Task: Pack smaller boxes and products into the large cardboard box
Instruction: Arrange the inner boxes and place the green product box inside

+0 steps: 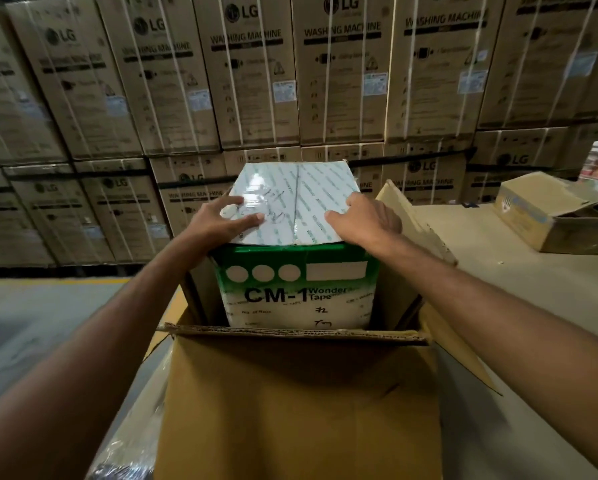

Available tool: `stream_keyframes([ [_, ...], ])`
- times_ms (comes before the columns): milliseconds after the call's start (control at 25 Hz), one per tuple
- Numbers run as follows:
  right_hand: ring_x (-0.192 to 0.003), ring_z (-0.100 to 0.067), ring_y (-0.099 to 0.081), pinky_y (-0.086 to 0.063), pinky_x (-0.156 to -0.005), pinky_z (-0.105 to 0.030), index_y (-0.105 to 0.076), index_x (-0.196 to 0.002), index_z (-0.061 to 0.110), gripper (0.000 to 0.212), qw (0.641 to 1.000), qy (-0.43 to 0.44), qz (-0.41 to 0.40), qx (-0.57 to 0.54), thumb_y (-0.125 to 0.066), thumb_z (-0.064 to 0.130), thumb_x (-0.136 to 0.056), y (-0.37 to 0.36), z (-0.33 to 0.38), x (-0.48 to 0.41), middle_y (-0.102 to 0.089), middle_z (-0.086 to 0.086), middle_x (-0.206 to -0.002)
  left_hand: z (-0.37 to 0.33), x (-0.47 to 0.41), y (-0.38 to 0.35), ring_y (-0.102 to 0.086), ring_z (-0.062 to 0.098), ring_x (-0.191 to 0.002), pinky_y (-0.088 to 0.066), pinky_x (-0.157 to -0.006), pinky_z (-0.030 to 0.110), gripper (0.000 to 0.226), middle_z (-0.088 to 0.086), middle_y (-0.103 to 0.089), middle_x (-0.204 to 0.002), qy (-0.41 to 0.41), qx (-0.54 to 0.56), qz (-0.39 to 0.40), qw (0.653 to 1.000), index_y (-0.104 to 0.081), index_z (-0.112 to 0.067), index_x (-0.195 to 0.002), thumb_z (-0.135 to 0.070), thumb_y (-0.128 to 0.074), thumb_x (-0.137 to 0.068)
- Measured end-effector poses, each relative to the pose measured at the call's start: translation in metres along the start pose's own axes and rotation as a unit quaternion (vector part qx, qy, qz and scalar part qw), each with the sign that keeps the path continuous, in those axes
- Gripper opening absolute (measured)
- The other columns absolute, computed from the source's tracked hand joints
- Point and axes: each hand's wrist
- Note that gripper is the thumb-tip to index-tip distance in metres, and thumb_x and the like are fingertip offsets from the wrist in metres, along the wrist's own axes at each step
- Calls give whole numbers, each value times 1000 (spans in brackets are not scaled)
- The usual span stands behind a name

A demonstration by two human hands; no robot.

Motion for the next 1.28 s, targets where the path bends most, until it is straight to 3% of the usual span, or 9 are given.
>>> stream_keyframes([
  [160, -93, -21, -55, -43, -66, -31, -40, -151, 25, 60, 993, -25, 112, 41, -42, 59, -102, -36, -17, -3, -59, -5, -127, 33, -24, -31, -46, 38, -137, -49, -99, 43, 85, 20, -22, -165, 41, -77, 133, 987, -26, -32, -160, -54, -68, -90],
  [280, -91, -21, -57, -40, -62, -29, -49, -142, 23, 52, 991, -50, 98, 74, -43, 55, -101, -39, -6, -12, -61, -1, -113, 35, -50, -23, -37, 38, -145, -38, -116, 51, 91, 17, -22, -166, 32, -127, 176, 976, -23, -29, -161, -60, -67, -88],
  [360, -91, -20, -58, -39, -62, -30, -56, -133, 22, 48, 986, -74, 113, 100, -48, 53, -97, -37, 4, -17, -62, 2, -106, 38, -61, -14, -37, 36, -146, -35, -119, 51, 95, 14, -24, -167, 11, -137, 193, 972, -26, -28, -161, -64, -68, -84],
  [560, -107, -28, -55, -39, -77, -37, -42, -149, 22, 58, 969, -84, 137, 189, -39, 56, -102, -50, 15, -19, -56, -7, -140, 57, -70, -11, -38, 35, -145, -37, -117, 46, 93, 15, -22, -167, -9, -90, 229, 969, -22, -32, -162, -63, -67, -87],
  [760, -132, -36, -44, -43, -101, -48, -58, -132, 16, 42, 958, -15, 161, 237, -49, 17, -91, -47, 45, -33, -36, -16, -156, 48, -73, -9, -33, 34, -148, -33, -117, 43, 85, 13, -23, -166, -62, -146, 221, 962, -25, -22, -162, -61, -58, -95],
  [880, -94, -32, -67, -50, -61, -31, -68, -106, 4, 33, 964, 31, 218, 149, -45, -5, -84, -65, 71, -42, -66, -21, -122, 31, -74, -6, -51, 28, -133, -43, -103, 38, 57, 12, -46, -153, -112, -218, 202, 948, -47, -14, -151, -43, -56, -103],
  [960, -69, -29, -61, -40, -49, -27, -64, -87, 4, 23, 976, 1, 205, 66, -44, -8, -84, -77, 75, -50, -65, -17, -89, 26, -80, -2, -64, 19, -106, -47, -87, 31, 43, 12, -61, -138, -130, -204, 208, 948, -59, -11, -141, -34, -57, -104],
  [1120, -94, -23, -55, -47, -79, -34, -67, -113, 1, 27, 962, -138, 142, -187, -43, -1, -99, -83, 79, -66, -62, -8, -107, 26, -86, 5, -69, 23, -101, -53, -83, 34, 42, 12, -69, -121, -153, -168, 188, 956, -63, -6, -131, -38, -53, -105],
  [1280, -82, -18, -49, -48, -79, -33, -54, -108, 1, 18, 943, -189, 142, -235, -41, -6, -99, -73, 91, -83, -52, -8, -90, 21, -88, 14, -50, 15, -64, -41, -71, 31, 43, 3, -51, -69, -166, -123, 152, 966, -51, -14, -72, -35, -44, -109],
])
Point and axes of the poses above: each hand's wrist, its own x-axis away from the middle knuckle, its own y-axis out of the back of the hand, z = x × y
